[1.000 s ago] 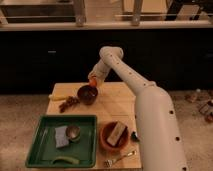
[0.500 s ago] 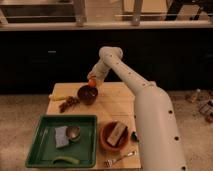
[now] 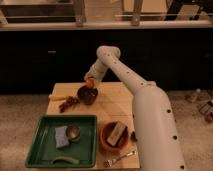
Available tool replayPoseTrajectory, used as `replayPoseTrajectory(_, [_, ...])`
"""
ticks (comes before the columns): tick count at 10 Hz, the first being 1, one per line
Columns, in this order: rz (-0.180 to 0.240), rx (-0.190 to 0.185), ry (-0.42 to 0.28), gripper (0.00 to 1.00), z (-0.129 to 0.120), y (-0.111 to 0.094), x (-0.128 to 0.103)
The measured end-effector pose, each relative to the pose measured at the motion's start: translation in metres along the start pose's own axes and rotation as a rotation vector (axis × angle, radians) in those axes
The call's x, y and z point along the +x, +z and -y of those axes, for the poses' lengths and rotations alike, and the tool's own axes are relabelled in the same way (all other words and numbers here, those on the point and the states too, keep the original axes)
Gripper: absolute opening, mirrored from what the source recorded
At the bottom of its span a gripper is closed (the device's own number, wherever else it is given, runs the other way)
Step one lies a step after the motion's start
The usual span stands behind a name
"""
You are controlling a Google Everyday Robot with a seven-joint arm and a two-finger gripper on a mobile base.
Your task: Place apple in purple bowl
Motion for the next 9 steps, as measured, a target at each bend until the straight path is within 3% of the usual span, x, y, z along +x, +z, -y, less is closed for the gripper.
replayPoseTrajectory(6, [0.081,-0.065,-0.061,0.00,-0.012,0.006,-0.030])
replayPoseTrajectory(8, [0.103,-0.093,-0.069,0.13,-0.016,0.007,-0.037])
replayPoseTrajectory(9, [0.116,-0.104,-0.076,0.25,-0.016,0.009,-0.040])
